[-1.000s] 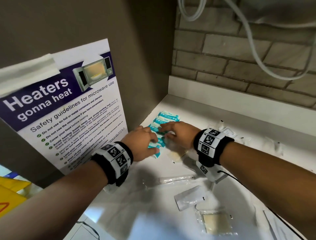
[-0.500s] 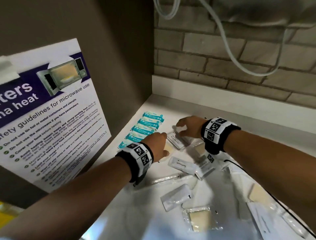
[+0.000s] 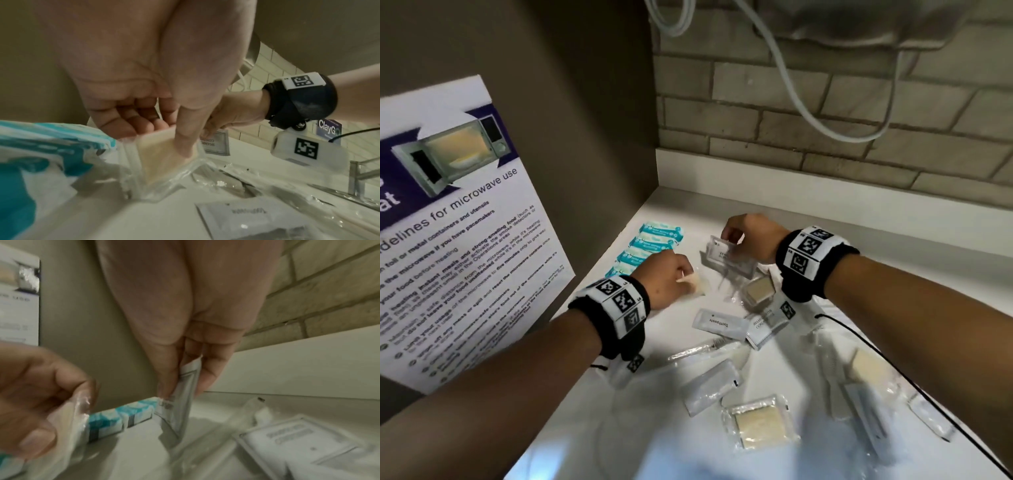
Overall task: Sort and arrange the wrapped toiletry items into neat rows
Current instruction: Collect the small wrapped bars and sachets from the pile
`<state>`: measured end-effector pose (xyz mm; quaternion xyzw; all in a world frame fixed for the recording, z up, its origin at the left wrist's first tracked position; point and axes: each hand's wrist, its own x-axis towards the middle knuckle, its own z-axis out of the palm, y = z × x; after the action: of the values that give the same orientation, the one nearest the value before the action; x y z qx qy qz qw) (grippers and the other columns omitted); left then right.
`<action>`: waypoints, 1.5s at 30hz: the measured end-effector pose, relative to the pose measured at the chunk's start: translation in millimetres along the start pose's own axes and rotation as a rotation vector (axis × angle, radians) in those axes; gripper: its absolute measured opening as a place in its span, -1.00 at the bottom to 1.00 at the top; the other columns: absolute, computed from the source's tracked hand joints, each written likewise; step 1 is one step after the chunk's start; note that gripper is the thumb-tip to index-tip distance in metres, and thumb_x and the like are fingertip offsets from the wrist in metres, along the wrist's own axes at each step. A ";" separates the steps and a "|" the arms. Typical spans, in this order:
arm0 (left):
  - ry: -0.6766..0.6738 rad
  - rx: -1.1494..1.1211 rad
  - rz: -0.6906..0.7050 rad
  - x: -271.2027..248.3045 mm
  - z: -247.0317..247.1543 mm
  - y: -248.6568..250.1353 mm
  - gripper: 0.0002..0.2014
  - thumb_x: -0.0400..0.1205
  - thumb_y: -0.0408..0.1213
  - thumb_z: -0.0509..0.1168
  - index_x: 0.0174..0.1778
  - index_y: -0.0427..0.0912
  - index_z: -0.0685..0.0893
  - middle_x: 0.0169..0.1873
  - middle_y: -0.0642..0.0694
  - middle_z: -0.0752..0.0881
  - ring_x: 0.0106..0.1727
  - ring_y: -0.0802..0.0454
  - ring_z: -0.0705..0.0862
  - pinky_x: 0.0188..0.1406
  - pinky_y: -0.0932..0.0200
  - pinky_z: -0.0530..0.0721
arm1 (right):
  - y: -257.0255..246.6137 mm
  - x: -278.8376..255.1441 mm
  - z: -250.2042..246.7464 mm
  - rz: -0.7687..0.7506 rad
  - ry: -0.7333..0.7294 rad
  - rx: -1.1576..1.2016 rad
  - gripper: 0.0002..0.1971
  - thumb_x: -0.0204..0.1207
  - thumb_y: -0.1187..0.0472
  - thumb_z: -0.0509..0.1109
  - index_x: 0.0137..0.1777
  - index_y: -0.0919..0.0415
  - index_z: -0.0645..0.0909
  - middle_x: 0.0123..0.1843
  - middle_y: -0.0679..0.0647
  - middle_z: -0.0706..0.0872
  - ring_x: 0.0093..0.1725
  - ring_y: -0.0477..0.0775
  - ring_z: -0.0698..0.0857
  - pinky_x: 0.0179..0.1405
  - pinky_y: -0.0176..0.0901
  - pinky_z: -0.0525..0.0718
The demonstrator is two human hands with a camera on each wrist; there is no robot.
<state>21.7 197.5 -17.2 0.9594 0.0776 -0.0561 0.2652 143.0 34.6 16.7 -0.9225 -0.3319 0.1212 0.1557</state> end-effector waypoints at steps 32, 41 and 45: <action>0.047 -0.438 0.050 -46.3 -17.8 36.4 -0.66 0.76 -0.31 0.12 0.43 -0.02 0.56 0.24 -0.10 0.60 -0.09 0.01 0.73 -0.19 0.03 0.81 | 38.7 -50.3 18.0 0.060 -0.273 -0.249 -0.58 0.50 0.34 0.34 0.35 0.07 0.61 0.29 0.03 0.70 0.26 0.09 0.65 0.18 -0.22 0.51; -0.354 -0.283 0.155 -82.4 35.7 67.2 -0.80 0.52 -0.23 0.40 0.05 -0.01 0.62 -0.03 -0.17 0.73 -0.08 -0.21 0.73 0.06 -0.10 0.71 | 45.9 -48.4 18.8 0.078 -0.192 -0.215 -0.55 0.30 0.15 0.50 0.19 0.00 0.50 0.05 0.06 0.72 0.03 0.23 0.71 0.06 0.09 0.74; -0.489 -0.255 0.169 -93.0 62.6 69.5 -0.77 0.53 -0.27 0.49 0.06 -0.06 0.65 -0.24 0.07 0.64 -0.21 0.12 0.57 -0.08 0.26 0.58 | 48.9 -49.8 17.3 0.050 -0.173 -0.275 -0.53 0.38 0.17 0.48 0.32 0.10 0.57 0.24 0.15 0.69 0.22 0.23 0.64 0.17 -0.04 0.65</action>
<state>-61.3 95.2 -22.0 0.8793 -0.0625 -0.2533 0.3985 128.0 -30.0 -11.3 -0.9292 -0.3343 0.1574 -0.0041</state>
